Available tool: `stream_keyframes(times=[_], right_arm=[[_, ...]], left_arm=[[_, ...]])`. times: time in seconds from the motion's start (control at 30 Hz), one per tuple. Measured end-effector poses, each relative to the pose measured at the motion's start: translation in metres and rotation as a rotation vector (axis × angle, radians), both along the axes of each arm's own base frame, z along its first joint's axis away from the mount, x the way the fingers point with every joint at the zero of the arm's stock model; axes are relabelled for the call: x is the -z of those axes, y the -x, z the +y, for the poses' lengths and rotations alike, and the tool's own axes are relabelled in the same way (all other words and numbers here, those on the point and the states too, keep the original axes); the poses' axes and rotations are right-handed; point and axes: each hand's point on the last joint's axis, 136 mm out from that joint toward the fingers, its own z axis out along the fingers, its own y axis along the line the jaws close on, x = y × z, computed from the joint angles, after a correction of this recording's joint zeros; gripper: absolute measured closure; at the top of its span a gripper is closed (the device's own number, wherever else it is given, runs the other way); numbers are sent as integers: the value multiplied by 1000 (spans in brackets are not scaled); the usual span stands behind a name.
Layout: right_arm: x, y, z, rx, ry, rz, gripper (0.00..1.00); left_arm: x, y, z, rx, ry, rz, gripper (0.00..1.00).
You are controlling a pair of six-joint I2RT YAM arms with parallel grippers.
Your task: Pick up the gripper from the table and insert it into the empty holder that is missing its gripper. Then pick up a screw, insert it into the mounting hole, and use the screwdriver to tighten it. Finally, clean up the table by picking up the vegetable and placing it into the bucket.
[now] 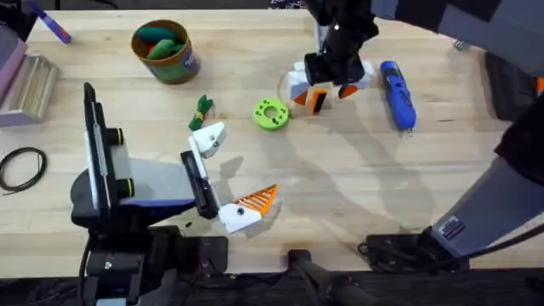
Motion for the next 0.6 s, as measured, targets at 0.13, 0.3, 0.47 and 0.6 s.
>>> stream_keyframes(times=[0.13, 0.3, 0.47, 0.6], right_arm=[[0, 0, -1, 14, 0, 0, 70], [0, 1, 0, 25, -22, 13, 129], [0, -2, 2, 29, -35, 6, 167], [0, -2, 2, 30, -35, 6, 279]], left_arm=[[0, 0, 0, 0, 0, 0, 15], [0, 0, 0, 0, 0, 0, 15], [0, 0, 0, 0, 0, 0, 16], [0, 0, 0, 0, 0, 0, 15]])
